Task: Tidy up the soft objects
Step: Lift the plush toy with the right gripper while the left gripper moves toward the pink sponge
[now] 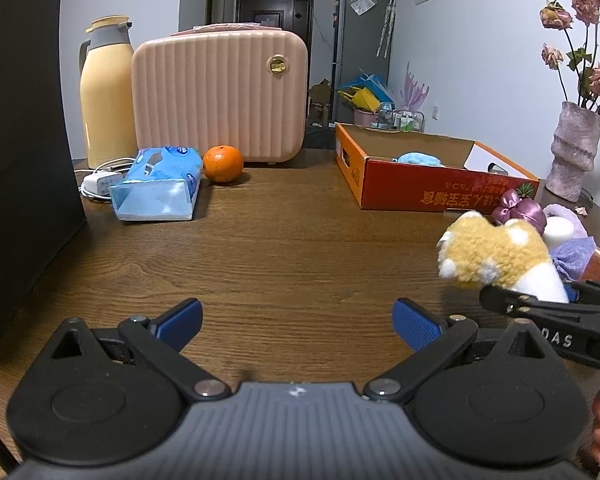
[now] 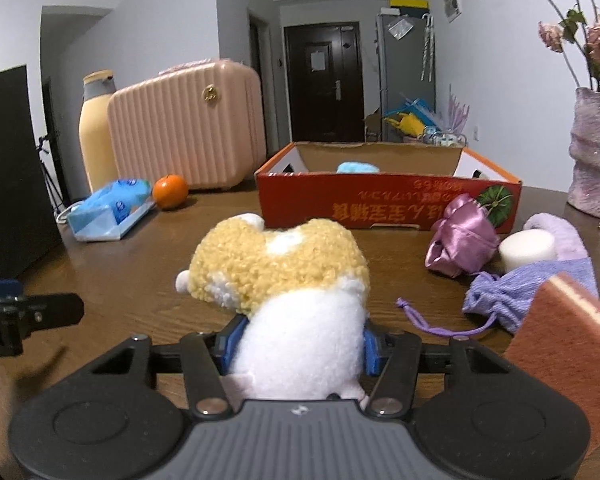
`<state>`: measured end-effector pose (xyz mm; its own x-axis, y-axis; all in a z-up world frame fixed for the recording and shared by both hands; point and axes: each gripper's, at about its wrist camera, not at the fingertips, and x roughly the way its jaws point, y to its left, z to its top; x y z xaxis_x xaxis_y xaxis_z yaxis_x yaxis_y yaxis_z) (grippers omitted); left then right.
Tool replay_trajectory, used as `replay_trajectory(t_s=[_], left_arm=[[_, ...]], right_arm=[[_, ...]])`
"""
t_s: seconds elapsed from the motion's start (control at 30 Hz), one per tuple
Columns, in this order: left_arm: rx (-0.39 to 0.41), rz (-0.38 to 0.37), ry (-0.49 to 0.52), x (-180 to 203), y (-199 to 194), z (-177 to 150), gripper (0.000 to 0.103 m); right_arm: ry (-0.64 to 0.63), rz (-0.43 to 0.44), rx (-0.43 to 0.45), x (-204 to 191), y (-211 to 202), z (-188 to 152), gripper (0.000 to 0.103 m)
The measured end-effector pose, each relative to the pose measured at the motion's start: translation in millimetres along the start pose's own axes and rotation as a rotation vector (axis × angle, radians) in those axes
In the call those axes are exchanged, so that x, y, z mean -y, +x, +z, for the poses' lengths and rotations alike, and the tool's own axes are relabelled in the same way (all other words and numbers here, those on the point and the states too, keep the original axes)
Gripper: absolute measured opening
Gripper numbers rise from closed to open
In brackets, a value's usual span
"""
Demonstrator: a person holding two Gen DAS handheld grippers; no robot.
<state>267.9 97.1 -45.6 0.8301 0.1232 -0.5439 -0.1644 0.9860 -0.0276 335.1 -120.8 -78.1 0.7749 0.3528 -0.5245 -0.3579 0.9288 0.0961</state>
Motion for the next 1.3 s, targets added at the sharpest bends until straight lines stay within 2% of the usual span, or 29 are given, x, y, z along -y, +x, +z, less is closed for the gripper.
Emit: replay_trajectory(t_s=[0.7,1.3], left_arm=[[0.016,-0.053,0.056,49.6,1.6,-7.9,0.103],[0.045,-0.093,0.087,105.5,1.5,-3.2,0.103]], right_arm=[[0.031,-0.017,0.158,29.6,-48.5,4.7,0.054],[0.080,-0.036,0.272,87.2,-85.7,4.0,0.054]])
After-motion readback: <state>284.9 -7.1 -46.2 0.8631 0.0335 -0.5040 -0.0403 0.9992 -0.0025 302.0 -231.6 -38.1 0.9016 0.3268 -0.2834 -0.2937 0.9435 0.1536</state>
